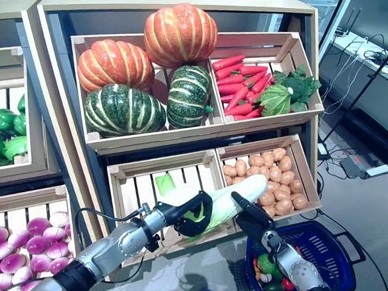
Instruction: Put vegetables into the basket
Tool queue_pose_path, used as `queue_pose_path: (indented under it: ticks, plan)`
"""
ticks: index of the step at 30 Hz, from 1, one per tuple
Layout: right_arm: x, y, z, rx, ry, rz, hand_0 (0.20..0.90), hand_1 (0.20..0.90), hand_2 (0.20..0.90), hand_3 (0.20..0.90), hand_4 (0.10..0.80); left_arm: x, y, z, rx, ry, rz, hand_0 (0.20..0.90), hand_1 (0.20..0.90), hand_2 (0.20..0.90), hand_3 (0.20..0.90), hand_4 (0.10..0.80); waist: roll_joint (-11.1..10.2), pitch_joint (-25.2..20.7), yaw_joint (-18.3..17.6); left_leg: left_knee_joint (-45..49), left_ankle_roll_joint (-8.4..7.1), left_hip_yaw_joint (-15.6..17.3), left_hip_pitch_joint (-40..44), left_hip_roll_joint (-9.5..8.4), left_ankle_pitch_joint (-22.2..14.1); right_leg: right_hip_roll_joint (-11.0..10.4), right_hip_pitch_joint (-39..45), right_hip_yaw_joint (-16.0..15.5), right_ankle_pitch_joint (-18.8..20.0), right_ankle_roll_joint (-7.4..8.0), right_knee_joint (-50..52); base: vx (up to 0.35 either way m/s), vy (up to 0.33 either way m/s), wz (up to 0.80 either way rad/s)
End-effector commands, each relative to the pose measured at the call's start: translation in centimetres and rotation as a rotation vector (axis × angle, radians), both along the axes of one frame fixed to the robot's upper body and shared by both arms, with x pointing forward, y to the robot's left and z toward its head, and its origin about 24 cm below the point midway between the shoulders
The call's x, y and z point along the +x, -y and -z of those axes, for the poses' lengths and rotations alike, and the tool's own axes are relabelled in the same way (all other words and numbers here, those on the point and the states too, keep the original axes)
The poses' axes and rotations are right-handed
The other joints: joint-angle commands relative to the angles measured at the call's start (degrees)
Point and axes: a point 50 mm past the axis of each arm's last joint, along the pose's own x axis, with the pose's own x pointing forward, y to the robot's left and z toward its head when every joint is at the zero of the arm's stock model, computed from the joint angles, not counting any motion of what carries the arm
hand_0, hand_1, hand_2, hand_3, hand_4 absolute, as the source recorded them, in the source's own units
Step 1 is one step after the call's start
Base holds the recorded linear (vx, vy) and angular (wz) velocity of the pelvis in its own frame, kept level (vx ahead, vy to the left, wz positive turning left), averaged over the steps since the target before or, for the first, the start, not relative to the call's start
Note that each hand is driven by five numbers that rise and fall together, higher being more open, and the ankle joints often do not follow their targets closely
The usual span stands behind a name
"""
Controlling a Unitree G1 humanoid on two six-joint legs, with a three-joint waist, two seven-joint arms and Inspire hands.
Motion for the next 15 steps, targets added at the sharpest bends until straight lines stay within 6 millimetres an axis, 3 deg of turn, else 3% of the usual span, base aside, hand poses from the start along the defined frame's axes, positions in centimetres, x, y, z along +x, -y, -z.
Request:
queue_pose_path:
  ticks: [1,15]
  plan:
    - [3.66,-3.33,-6.72,0.283,0.385,-0.028,0.300,0.300,0.300,0.300,0.400,1.78,3.39,-6.66,-0.197,0.260,0.182,0.300,0.300,0.300,0.300,0.400,-0.98,-2.43,0.10,0.10,0.09,-2.71,-0.38,-0.45,-3.22,-4.35,2.98,1.20,-0.82,3.75,0.32,0.000,0.000,0.00]
    - [3.96,-3.16,-7.49,0.325,0.456,0.048,0.300,0.300,0.300,0.300,0.400,2.03,3.62,-6.63,-0.211,0.261,0.158,0.300,0.300,0.300,0.300,0.400,-0.67,-2.32,-0.09,0.10,0.08,-2.71,-0.68,-0.38,-3.10,-4.36,2.70,1.25,-0.81,3.72,0.32,0.000,0.000,0.00]
